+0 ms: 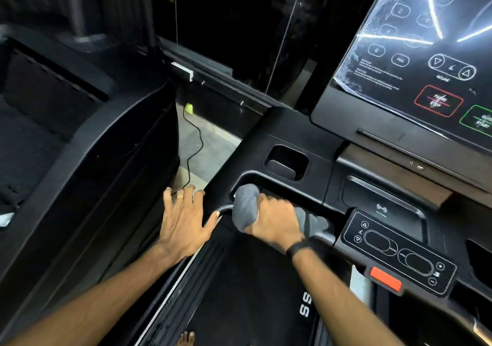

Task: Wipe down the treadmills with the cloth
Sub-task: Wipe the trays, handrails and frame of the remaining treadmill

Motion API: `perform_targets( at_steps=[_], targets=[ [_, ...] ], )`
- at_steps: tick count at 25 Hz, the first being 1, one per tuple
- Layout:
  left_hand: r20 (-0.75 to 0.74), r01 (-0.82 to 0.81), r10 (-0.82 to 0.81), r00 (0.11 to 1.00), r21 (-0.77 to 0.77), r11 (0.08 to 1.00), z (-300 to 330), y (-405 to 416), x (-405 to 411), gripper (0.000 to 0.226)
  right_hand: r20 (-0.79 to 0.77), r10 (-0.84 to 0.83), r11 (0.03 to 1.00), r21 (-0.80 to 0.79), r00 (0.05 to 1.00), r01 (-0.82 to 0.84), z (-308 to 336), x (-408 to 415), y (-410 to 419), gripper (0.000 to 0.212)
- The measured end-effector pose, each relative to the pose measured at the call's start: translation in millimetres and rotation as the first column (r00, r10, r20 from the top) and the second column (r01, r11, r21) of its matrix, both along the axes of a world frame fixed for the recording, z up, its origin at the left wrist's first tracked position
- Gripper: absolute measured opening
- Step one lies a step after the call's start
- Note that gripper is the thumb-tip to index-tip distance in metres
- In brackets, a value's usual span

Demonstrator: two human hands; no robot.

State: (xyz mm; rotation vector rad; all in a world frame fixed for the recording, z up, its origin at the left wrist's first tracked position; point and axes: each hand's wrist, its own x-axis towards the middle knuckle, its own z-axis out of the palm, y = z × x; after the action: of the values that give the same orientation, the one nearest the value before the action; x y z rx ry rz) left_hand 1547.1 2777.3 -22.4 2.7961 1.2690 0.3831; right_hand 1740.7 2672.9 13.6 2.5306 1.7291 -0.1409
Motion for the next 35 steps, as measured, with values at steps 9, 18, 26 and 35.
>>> perform_targets(
  at_steps=[9,18,26,35],
  targets=[
    [-0.100,0.008,-0.006,0.995,0.021,1.000,2,-3,1,0.062,-0.025,-0.014,1.000,-0.027,1.000,0.013,7,11,-3,0.055],
    [-0.104,0.024,-0.020,0.994,0.041,0.999,1,-5,1,0.061,-0.242,-0.035,0.989,-0.150,0.970,-0.002,31,50,-25,0.059],
    [-0.090,0.031,-0.027,0.996,0.044,0.999,-2,-4,-1,0.058,0.049,0.031,1.000,-0.005,0.998,-0.030,15,40,-49,0.056],
    [-0.027,-0.004,0.005,1.000,0.037,0.999,-3,-6,0,0.059,0.260,0.026,0.995,0.082,0.965,-0.049,-2,34,-67,0.058]
  ],
)
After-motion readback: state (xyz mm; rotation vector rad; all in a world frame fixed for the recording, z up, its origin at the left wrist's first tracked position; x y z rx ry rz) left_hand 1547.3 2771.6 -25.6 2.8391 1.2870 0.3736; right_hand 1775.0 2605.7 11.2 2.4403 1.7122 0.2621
